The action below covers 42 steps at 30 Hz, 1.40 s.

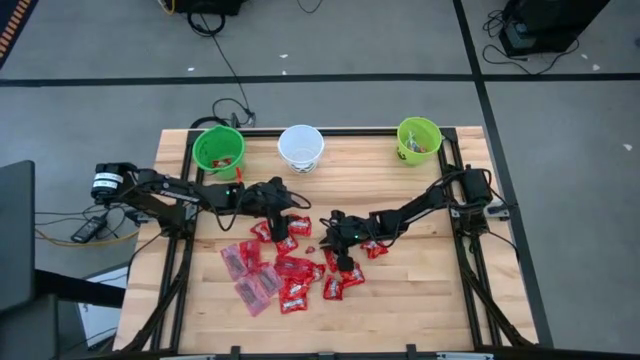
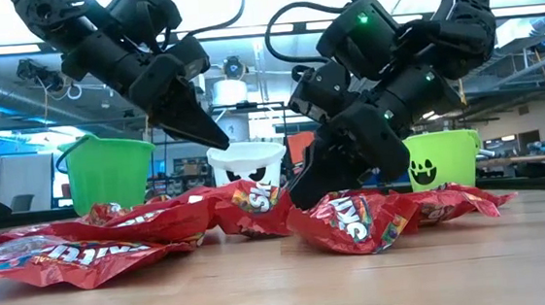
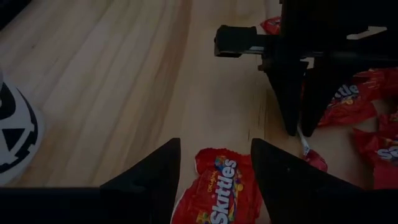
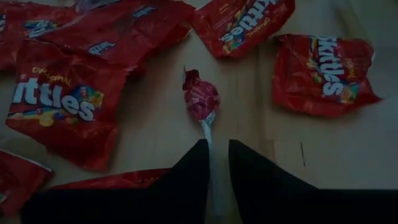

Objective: Sort candy by brand, put in halloween buckets
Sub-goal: Put the red lollipop into the light green bucket

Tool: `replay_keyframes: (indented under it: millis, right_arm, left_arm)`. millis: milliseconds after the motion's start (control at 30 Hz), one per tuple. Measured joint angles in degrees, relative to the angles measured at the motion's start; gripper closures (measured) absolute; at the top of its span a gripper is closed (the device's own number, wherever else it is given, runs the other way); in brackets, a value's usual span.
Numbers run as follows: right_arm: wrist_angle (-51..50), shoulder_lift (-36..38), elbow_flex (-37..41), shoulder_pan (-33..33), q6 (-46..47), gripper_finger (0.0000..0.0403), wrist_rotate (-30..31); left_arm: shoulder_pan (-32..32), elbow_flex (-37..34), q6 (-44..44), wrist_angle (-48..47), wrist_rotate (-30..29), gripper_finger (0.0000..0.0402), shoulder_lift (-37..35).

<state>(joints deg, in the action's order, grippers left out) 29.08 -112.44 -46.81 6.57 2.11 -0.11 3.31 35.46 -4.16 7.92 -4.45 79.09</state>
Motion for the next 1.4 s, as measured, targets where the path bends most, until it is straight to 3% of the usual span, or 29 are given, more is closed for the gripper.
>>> replay_keyframes:
  millis: [533, 667, 867, 967, 1067, 1133, 1267, 1400]
  right_arm:
    - [1.0, 0.0, 0.0, -0.3, -1.8, 0.0290, 0.1]
    - [4.3, -3.5, -1.6, -0.3, -2.2, 0.0289, -3.9]
    - [3.2, -7.5, -5.2, -0.3, -3.7, 0.0291, -4.0]
    - [2.8, -7.2, -5.3, -0.5, -3.7, 0.0310, -4.0]
    - [1.4, -6.2, -5.3, -0.8, -3.7, 0.0365, -3.6]
    - [0.2, -5.1, -5.2, -0.9, -3.7, 0.0388, -2.2]
    - [-3.0, -1.8, -4.9, -0.9, -2.3, 0.0388, 4.4]
    - [-10.5, 4.1, -5.0, -1.0, -0.3, 0.0395, 16.7]
  left_arm:
    - [0.0, 0.0, 0.9, 0.0, -0.1, 0.0200, 0.0]
    - [0.0, 0.0, 0.9, 0.6, -0.1, 0.0200, 0.0]
    - [0.0, 0.0, 0.9, 0.9, -0.1, 0.0200, 0.0]
    - [0.0, 0.0, 1.0, 0.9, -0.1, 0.0200, 0.0]
    - [0.0, 0.0, 0.9, 1.2, -0.1, 0.0200, 0.0]
    - [0.0, 0.0, 0.9, 1.5, -0.1, 0.0200, 0.0]
    - [-0.1, 0.0, 0.9, 1.7, -3.1, 0.0200, 0.0]
    - [0.0, 0.0, 0.9, 1.6, -5.1, 0.0200, 0.0]
